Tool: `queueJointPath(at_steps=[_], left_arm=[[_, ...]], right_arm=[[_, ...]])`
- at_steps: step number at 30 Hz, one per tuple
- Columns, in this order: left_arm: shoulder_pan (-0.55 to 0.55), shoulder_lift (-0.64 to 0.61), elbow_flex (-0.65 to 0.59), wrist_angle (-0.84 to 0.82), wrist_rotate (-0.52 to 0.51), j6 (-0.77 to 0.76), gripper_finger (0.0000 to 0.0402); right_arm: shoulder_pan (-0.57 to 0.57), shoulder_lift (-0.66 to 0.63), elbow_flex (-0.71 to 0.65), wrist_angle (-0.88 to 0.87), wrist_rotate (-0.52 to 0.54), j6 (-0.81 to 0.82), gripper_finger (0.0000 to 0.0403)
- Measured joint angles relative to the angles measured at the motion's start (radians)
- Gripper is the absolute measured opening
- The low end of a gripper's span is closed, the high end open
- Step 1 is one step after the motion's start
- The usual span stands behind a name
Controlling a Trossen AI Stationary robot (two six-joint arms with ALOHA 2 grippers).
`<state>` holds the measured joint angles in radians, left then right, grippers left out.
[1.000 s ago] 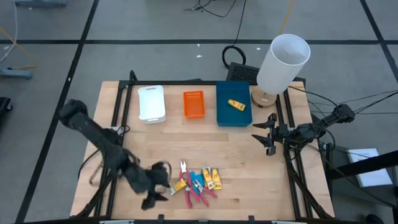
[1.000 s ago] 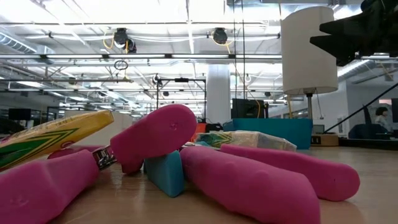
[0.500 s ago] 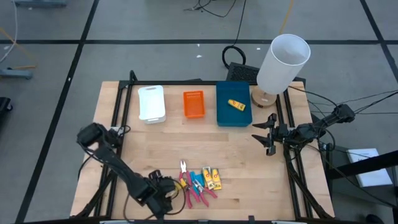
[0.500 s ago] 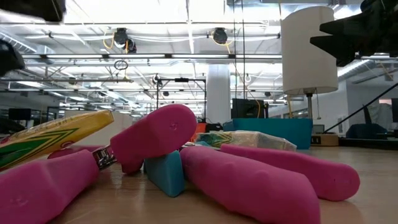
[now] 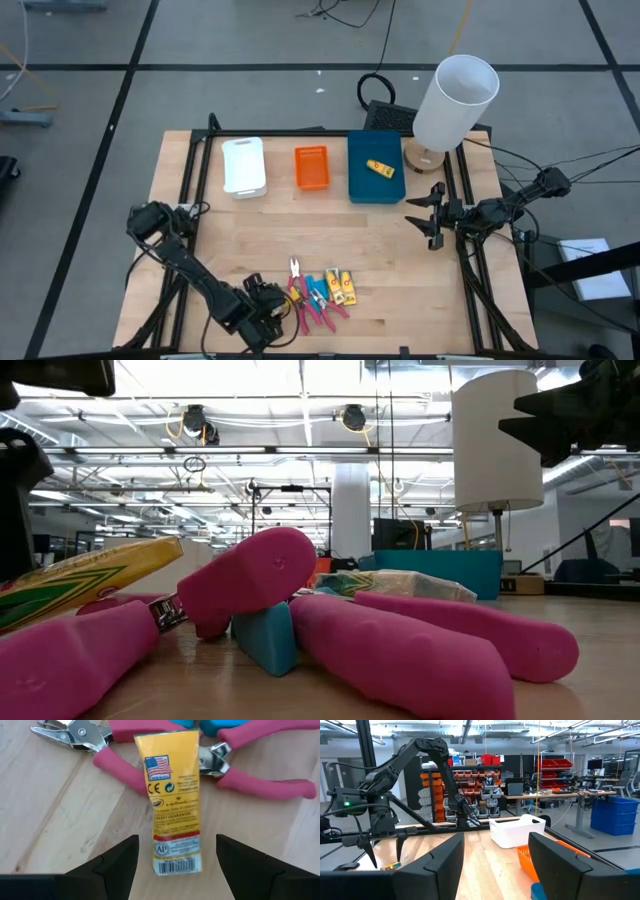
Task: Pick & Place School Supplies
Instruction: Put the crayon box into the blue bin
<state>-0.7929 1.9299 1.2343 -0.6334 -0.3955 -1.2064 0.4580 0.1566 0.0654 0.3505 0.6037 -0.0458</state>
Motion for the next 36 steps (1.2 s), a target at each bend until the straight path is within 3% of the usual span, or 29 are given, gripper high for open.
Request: queueJointPath(at_steps=[14,24,32,36], left_arm=[[0.013,0.075,0.003,0.023,0.037,0.047,0.0266],[0.016,0.076,0.0,0.018,0.039,0.052,0.0177],[0.014,0.035,-0.006,0.017,0.011,0.073,0.0143],[0.001,-0.039,-0.005,0.011,-0.074,0.111,0.0134]], right_arm=[[0.0,0.002,0.0,-0.003,0.0,0.007,0.0212],[0.0,0.002,0.0,-0.003,0.001,0.008,0.0212],[0.0,0.002,0.0,-0.004,-0.001,0.008,0.0212],[0.0,0.002,0.0,-0.004,-0.001,0.008,0.0212]])
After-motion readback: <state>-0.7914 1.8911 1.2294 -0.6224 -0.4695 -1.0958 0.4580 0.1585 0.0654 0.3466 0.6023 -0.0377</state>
